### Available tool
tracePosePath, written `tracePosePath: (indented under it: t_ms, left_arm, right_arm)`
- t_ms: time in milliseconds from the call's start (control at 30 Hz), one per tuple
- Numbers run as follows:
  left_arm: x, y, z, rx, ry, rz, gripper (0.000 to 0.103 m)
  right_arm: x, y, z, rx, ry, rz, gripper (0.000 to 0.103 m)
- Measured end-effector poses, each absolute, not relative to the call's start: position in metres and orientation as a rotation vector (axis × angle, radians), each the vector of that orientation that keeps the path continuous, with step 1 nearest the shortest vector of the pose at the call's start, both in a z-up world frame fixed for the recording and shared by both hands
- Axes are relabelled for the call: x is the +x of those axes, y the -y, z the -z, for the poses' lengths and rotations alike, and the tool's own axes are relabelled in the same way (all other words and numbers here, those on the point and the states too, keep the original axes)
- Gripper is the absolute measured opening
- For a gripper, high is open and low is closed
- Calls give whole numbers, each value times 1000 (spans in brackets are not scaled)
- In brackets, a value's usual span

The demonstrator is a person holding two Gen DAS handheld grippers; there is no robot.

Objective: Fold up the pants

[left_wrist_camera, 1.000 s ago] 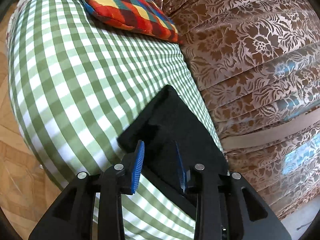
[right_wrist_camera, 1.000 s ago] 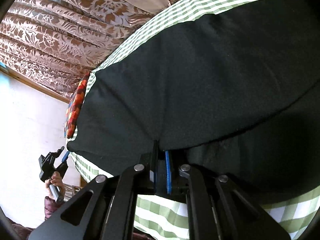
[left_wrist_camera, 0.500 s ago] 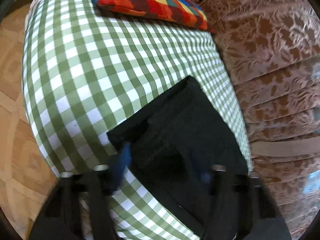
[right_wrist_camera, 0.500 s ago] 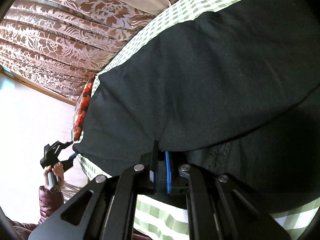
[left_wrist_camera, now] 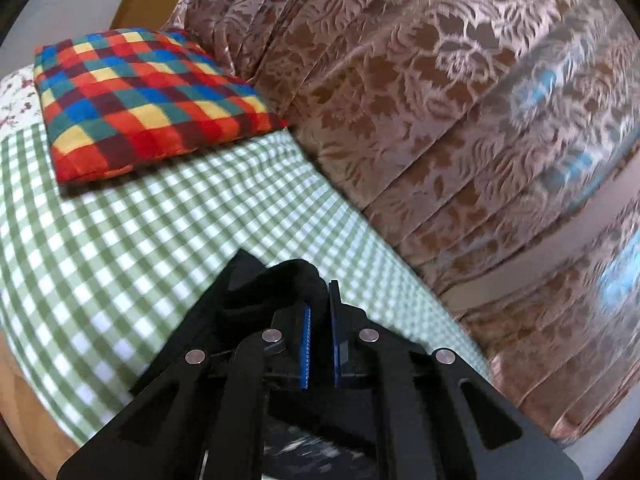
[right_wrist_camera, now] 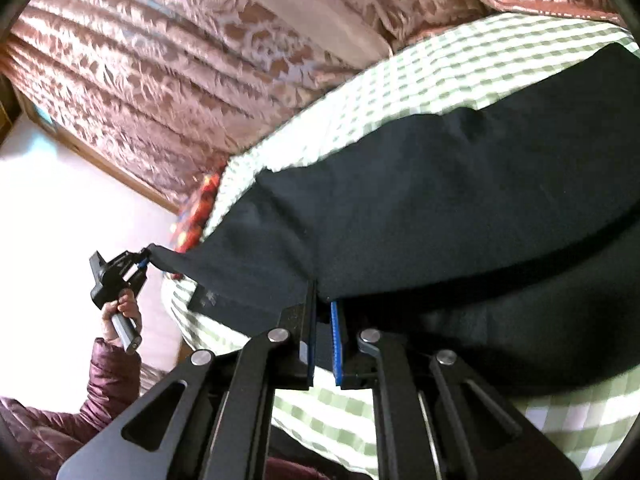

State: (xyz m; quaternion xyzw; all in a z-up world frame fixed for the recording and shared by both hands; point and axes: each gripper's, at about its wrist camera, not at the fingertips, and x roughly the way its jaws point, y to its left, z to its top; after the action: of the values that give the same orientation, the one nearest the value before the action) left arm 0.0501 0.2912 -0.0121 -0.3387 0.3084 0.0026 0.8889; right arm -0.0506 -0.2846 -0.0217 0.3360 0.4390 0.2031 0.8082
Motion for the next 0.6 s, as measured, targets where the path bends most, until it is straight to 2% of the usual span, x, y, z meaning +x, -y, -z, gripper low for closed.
tracePosePath:
  t_ms: [200, 400, 567, 600]
  left_arm:
    - [18, -319, 85, -794, -768, -71, 7]
    - [1, -324, 97, -794, -768, -72, 7]
    - [-3, -329, 109, -811, -792, -86, 7]
    - [-4, -330, 110, -814, -791, -89, 10]
  right_arm:
    - [-55, 270, 50, 713, -1033, -396, 5]
    - [-56, 263, 31, 651, -1014, -419, 5]
    - [-59, 249, 54, 589, -1092, -401, 5]
    - [-60, 251, 57, 610, -1089, -401, 5]
